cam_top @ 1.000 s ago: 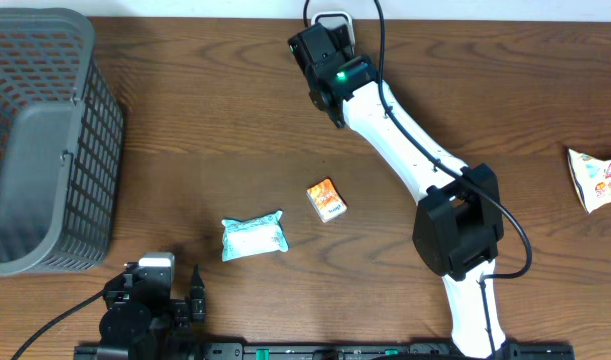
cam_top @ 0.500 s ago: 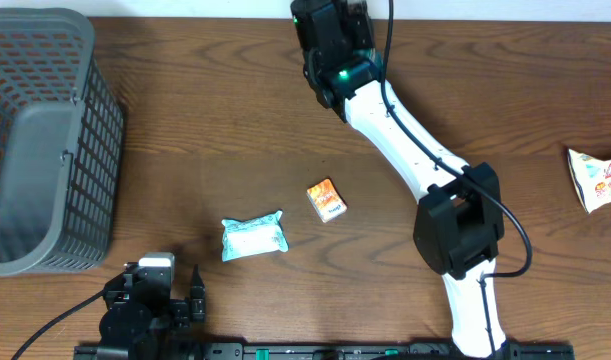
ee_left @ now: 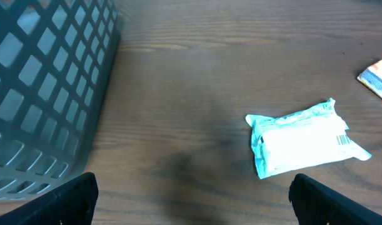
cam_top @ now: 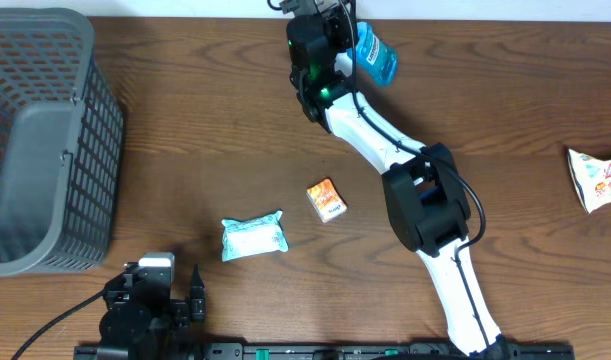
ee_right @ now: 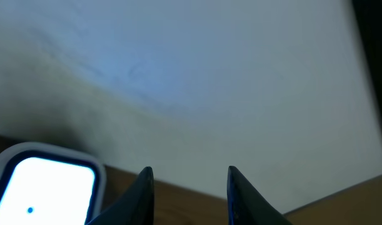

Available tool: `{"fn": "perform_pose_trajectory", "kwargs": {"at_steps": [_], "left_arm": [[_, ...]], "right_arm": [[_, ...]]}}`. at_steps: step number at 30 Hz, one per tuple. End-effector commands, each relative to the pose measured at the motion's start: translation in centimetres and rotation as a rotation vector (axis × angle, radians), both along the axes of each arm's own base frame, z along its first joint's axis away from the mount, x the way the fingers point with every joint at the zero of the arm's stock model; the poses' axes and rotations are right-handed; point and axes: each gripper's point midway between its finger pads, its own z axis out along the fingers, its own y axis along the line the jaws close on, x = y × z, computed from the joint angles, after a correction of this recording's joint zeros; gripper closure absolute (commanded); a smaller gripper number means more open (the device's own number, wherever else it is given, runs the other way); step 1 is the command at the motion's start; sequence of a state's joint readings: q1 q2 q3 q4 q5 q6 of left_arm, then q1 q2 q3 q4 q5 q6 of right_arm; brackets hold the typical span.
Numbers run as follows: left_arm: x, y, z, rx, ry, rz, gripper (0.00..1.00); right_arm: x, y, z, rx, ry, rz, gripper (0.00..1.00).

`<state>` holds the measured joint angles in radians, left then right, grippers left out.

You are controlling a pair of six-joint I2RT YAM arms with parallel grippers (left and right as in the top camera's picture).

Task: Scan the item barcode
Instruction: 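Carry the Listerine bottle to the table's right edge and release it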

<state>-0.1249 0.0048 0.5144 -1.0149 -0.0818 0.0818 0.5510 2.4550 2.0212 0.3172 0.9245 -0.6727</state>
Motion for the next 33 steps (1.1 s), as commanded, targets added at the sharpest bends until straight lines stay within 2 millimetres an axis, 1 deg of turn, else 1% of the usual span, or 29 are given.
{"fn": "perform_pose_trajectory", "kwargs": {"at_steps": [1,4,7,8,10,15,18,20,24,30,33], "left_arm": [[0.0,0.2,0.0,0.004,0.002,0.01,0.02],[0.0,0.2,0.0,0.004,0.002,0.01,0.02],[0.0,0.2,-0.1,0.004,0.002,0.01,0.02],[0.0,0.2,-0.1,0.004,0.002,0.01,0.03],[0.0,0.2,0.0,0.004,0.002,0.01,0.02],[0.0,0.2,-0.1,0.004,0.002,0.01,0.02],[0.0,0.2,0.0,0.004,0.002,0.01,0.02],[0.0,0.2,-0.1,0.004,0.002,0.01,0.02],[0.0,0.2,-0.1,0.004,0.002,0.01,0.02],[0.0,0.2,0.0,0.004,0.002,0.01,0.02],[0.0,0.2,-0.1,0.004,0.002,0.01,0.02]], "right_arm": [[0.1,0.1,5.5,-0.057,-0.062,0.013,0.99],[0.7,1.1,6.5,-0.046,-0.088,0.06,0.99],[1.5,2.6,6.2,-0.05,-0.099,0.122,0.99],[1.8,3.3,5.9,-0.062,-0.099,0.139,0.99],[2.5,4.0,4.8,-0.101,-0.09,0.145,0.99],[4.4,5.0,1.3,-0.272,-0.051,0.135,0.99],[5.1,5.6,0.1,-0.326,-0.047,0.159,0.99],[5.2,6.0,-0.1,-0.34,-0.046,0.182,0.99],[5.3,7.0,-0.1,-0.431,-0.033,0.234,0.99],[5.4,7.6,-0.1,-0.437,-0.043,0.263,0.99],[5.3,8.5,0.0,-0.438,-0.056,0.298,0.99]]}}
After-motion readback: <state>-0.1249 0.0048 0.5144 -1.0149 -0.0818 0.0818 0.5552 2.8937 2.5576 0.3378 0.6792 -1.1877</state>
